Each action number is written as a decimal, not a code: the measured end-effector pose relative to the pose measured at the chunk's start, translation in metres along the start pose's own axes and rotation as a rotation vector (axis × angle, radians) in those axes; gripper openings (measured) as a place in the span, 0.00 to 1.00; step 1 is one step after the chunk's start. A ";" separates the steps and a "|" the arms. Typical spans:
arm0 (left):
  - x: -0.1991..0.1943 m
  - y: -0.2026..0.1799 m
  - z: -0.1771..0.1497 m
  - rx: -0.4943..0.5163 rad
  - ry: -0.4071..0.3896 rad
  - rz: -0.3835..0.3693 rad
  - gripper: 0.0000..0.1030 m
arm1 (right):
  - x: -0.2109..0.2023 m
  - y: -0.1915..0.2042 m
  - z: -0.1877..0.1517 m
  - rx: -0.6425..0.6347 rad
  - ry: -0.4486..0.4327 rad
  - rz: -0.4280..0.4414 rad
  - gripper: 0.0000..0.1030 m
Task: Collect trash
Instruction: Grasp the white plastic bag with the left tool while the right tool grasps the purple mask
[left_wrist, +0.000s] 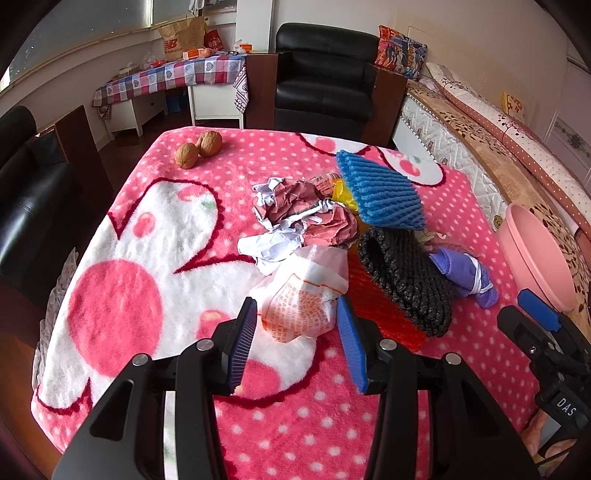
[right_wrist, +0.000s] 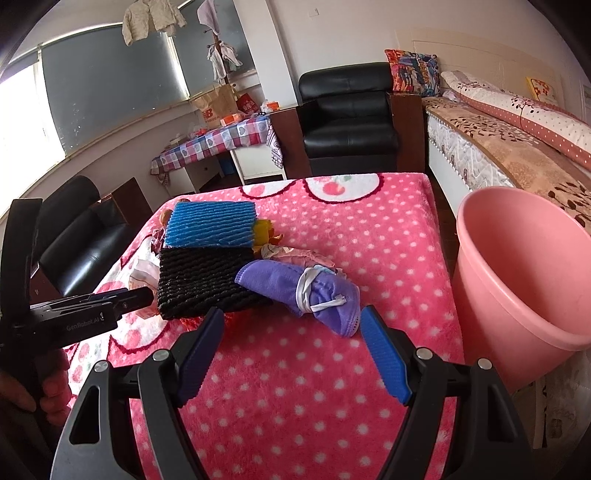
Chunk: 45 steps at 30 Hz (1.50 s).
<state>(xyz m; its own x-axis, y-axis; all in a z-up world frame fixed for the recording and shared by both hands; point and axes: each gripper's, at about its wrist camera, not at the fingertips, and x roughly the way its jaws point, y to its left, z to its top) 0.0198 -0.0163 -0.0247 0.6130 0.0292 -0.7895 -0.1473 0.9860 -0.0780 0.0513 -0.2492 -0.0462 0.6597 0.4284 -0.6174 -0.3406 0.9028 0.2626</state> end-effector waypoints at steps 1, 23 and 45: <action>-0.001 -0.001 0.000 0.002 -0.001 -0.003 0.44 | 0.000 0.000 0.000 0.003 0.001 0.000 0.73; 0.003 0.004 -0.002 0.010 -0.004 0.021 0.33 | 0.009 -0.006 0.001 0.051 0.055 0.004 0.73; -0.047 0.029 -0.003 0.001 -0.142 -0.045 0.30 | 0.038 -0.018 0.023 0.044 0.189 -0.021 0.60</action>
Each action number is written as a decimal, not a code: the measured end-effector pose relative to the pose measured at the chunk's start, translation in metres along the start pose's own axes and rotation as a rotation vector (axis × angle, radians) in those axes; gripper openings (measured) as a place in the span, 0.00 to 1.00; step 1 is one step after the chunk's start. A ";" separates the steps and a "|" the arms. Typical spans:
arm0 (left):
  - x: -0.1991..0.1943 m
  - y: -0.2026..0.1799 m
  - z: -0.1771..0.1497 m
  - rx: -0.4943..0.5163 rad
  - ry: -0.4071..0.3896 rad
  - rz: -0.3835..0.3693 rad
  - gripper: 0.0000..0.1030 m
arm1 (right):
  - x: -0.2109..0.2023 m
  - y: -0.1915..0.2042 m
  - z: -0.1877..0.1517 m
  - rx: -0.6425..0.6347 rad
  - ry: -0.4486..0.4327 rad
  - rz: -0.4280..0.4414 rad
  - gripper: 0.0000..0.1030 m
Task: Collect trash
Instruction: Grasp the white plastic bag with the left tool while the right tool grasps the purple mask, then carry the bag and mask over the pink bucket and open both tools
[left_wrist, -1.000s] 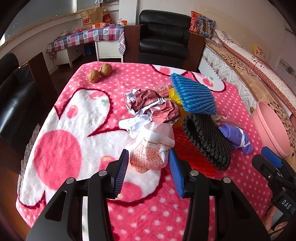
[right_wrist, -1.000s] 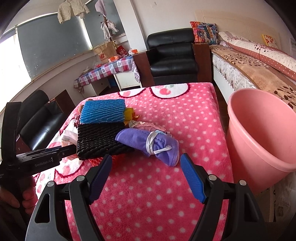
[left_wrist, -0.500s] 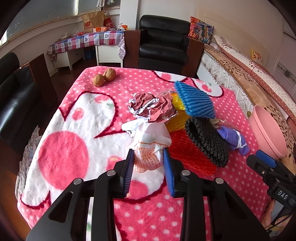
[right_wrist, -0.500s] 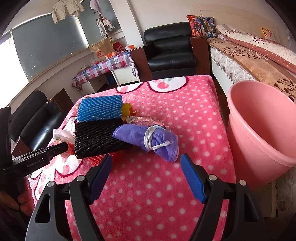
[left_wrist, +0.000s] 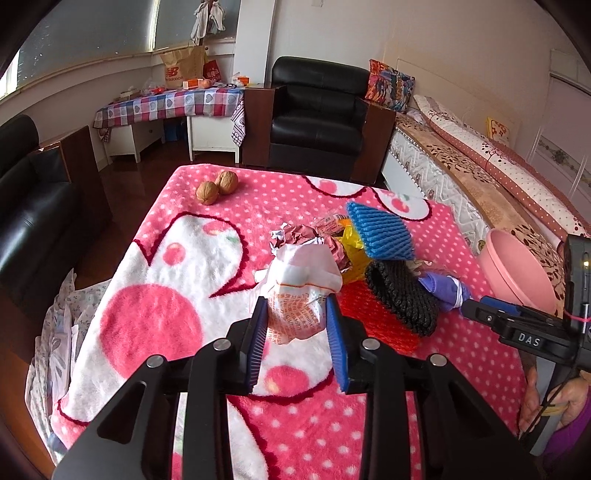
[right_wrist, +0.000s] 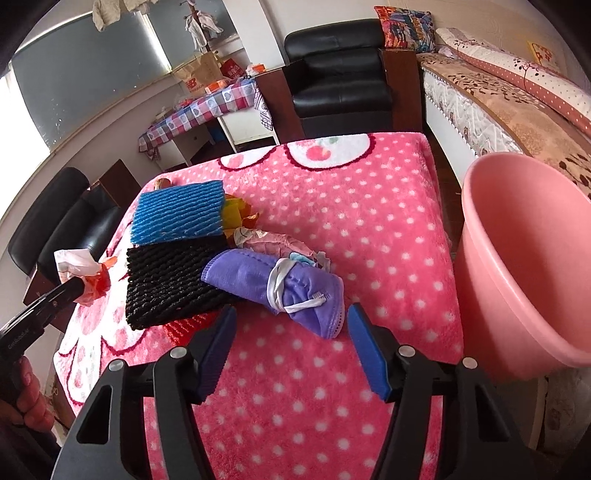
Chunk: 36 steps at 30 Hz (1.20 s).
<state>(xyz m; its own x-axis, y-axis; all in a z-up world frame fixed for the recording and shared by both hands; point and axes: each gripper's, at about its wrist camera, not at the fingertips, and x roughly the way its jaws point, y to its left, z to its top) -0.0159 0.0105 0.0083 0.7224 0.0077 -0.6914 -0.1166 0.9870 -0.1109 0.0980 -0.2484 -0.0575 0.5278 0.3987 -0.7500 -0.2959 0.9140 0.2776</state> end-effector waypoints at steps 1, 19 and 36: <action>-0.001 0.001 0.000 -0.002 -0.004 -0.002 0.30 | 0.004 0.000 0.002 -0.005 0.008 -0.011 0.60; -0.020 -0.001 0.006 0.016 -0.050 -0.044 0.30 | -0.034 0.004 -0.010 0.040 -0.080 0.025 0.24; -0.001 -0.105 0.035 0.169 -0.039 -0.305 0.30 | -0.113 -0.050 -0.020 0.160 -0.262 -0.165 0.24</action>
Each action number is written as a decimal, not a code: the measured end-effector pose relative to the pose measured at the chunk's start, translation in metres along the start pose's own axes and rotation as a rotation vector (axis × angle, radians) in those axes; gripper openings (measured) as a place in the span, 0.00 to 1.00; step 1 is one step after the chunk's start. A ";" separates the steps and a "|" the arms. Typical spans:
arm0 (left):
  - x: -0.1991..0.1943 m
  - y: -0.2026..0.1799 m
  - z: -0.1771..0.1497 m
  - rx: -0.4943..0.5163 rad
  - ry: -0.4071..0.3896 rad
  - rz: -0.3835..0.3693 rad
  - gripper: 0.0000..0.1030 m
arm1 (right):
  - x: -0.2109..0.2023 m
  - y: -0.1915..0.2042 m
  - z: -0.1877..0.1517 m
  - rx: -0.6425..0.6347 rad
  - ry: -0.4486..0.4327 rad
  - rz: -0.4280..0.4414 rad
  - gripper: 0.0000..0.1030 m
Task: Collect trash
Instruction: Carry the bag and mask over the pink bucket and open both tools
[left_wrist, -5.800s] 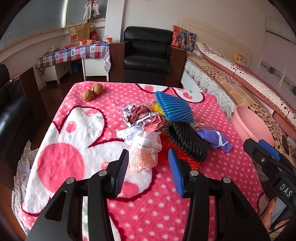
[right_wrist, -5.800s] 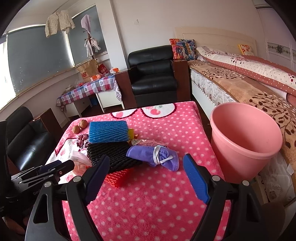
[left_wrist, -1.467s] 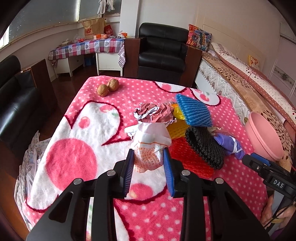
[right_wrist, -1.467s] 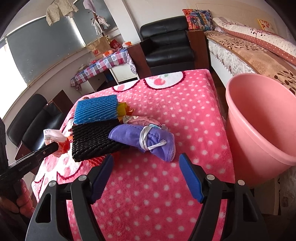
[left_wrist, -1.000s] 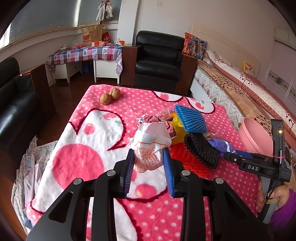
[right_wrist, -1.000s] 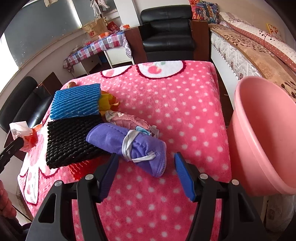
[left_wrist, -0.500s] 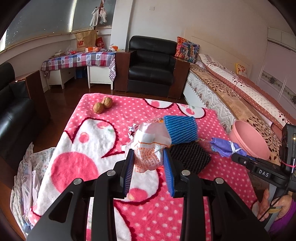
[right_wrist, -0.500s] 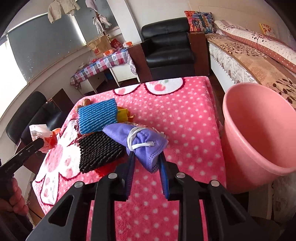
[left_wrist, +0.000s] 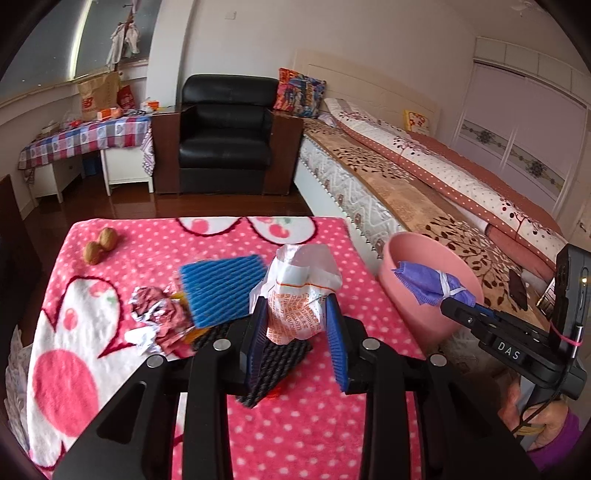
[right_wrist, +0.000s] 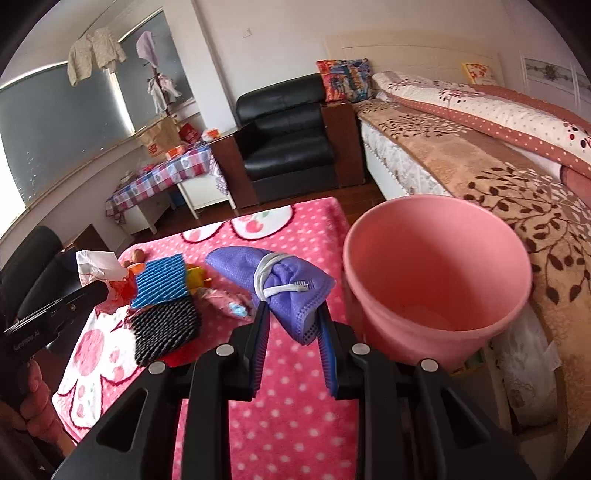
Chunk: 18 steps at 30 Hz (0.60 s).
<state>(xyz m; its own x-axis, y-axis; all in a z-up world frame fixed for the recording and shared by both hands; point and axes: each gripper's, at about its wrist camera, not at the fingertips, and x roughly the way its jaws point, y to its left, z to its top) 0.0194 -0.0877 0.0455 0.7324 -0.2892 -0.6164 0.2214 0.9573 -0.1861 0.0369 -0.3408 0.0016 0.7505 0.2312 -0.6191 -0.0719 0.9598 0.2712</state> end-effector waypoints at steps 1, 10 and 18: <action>0.006 -0.007 0.003 0.007 0.005 -0.021 0.30 | -0.001 -0.007 0.001 0.008 -0.005 -0.014 0.24; 0.063 -0.086 0.021 0.140 0.028 -0.140 0.30 | -0.001 -0.068 0.011 0.075 -0.032 -0.166 0.24; 0.110 -0.132 0.021 0.184 0.087 -0.218 0.30 | 0.014 -0.100 0.013 0.105 -0.021 -0.216 0.18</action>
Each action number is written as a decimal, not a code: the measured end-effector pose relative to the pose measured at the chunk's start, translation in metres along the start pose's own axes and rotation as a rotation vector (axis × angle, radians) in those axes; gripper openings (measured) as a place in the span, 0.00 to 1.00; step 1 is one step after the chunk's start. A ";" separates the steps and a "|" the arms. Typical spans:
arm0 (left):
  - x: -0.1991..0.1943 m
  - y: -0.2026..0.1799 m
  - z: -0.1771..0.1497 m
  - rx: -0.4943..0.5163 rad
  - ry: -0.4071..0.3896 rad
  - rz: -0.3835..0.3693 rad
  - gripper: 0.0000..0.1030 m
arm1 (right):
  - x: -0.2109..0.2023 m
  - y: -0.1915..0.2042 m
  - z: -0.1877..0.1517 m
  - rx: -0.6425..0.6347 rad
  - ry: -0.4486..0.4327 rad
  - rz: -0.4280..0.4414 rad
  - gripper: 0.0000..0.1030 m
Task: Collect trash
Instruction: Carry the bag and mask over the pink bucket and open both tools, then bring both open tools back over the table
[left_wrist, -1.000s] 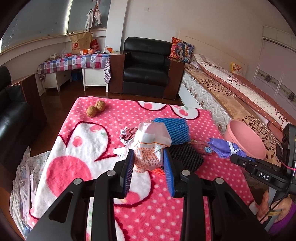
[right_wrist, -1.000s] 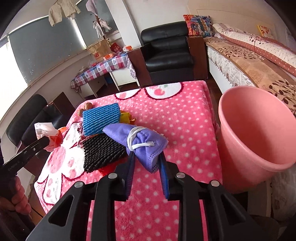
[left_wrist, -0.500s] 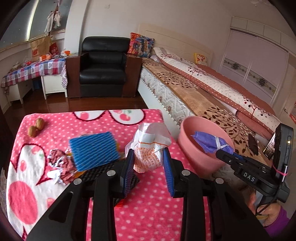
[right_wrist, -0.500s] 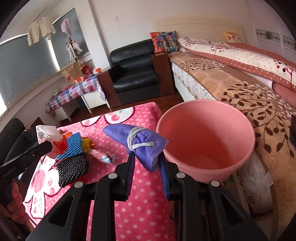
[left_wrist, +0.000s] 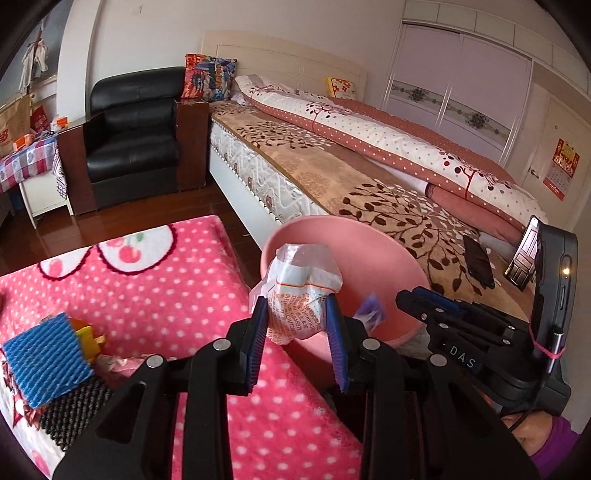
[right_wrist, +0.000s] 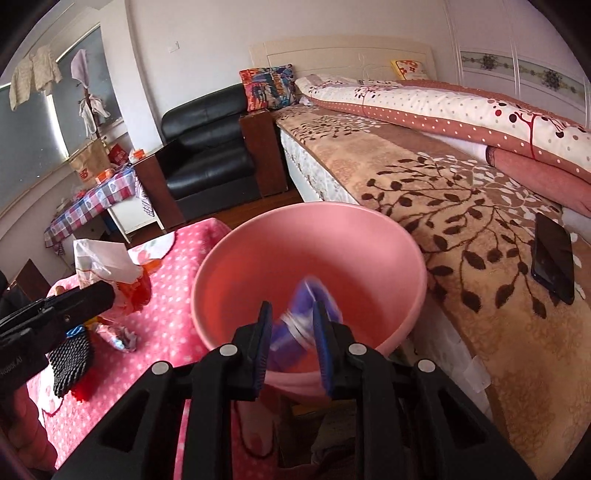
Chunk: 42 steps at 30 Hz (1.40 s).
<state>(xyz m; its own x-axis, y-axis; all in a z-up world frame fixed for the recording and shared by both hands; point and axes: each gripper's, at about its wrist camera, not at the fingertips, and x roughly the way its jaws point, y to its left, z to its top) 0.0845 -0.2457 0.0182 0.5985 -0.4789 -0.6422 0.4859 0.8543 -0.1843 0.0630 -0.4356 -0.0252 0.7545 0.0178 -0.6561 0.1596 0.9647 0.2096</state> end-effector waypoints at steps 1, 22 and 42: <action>0.007 -0.003 0.001 0.004 0.008 -0.009 0.30 | 0.004 -0.002 0.000 -0.002 0.005 -0.006 0.15; 0.051 -0.018 0.007 -0.027 0.059 -0.036 0.45 | 0.014 -0.019 -0.007 0.028 0.025 0.020 0.40; -0.015 -0.001 -0.020 -0.003 0.006 0.078 0.45 | -0.032 0.041 -0.032 -0.039 -0.010 0.079 0.49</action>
<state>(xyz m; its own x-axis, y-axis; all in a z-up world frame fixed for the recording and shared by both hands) 0.0625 -0.2352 0.0136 0.6309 -0.4098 -0.6588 0.4362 0.8896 -0.1357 0.0253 -0.3882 -0.0187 0.7698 0.0919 -0.6316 0.0747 0.9698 0.2321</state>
